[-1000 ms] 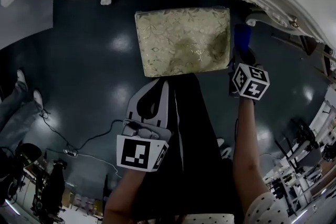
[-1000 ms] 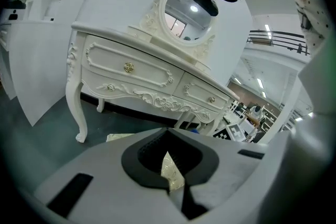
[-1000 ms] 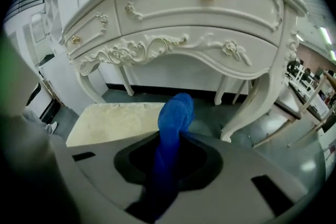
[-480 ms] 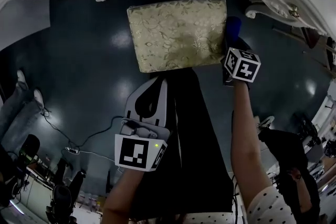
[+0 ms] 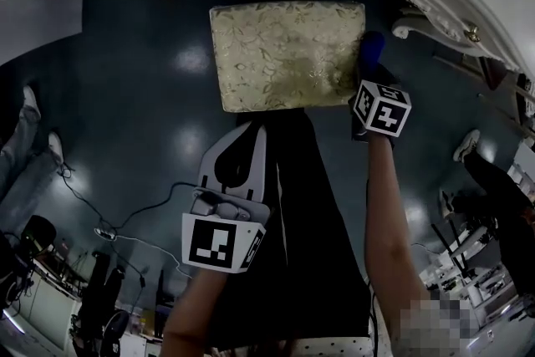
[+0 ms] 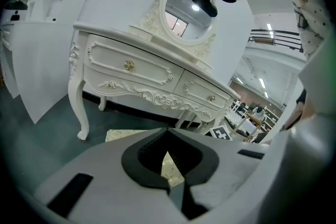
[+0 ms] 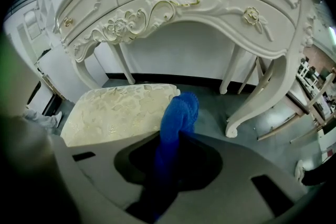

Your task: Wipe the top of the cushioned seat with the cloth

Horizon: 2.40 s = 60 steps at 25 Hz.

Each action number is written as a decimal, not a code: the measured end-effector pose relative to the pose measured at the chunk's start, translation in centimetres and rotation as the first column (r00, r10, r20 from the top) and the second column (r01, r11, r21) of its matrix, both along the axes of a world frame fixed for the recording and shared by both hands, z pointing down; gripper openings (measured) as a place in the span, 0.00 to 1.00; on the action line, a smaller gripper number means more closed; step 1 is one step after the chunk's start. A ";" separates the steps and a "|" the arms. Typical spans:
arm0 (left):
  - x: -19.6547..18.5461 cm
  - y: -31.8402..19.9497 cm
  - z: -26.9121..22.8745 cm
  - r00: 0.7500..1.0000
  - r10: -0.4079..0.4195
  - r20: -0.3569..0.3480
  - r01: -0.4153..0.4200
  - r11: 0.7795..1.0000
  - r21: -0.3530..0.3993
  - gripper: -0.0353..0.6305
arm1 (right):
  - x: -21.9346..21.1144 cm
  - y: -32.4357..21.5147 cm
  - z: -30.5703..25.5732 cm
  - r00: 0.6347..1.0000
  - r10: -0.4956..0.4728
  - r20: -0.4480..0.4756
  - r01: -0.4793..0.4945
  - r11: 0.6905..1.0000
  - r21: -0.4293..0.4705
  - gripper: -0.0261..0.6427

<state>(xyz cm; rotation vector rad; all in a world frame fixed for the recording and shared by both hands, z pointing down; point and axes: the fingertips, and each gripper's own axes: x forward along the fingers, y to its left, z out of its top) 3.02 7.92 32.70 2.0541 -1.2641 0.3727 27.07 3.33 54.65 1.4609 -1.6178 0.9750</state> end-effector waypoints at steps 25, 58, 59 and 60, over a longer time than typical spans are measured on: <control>-3.1 0.8 -0.5 0.998 -0.055 -0.013 0.055 0.998 0.013 0.05 | -5.7 0.1 -1.4 0.999 -0.048 -0.013 0.049 0.998 0.045 0.17; -8.5 2.2 -0.3 0.989 -0.146 -0.035 0.146 0.989 0.009 0.05 | -14.9 0.1 -1.4 0.996 -0.087 0.018 0.086 0.995 0.049 0.17; -8.6 2.2 -0.3 0.988 -0.147 -0.036 0.148 0.989 0.009 0.05 | -15.3 0.1 -1.4 0.996 -0.091 0.021 0.090 0.995 0.049 0.17; -8.8 2.2 -0.3 0.988 -0.150 -0.037 0.150 0.989 0.010 0.05 | -15.7 0.1 -1.4 0.995 -0.096 0.025 0.095 0.994 0.049 0.17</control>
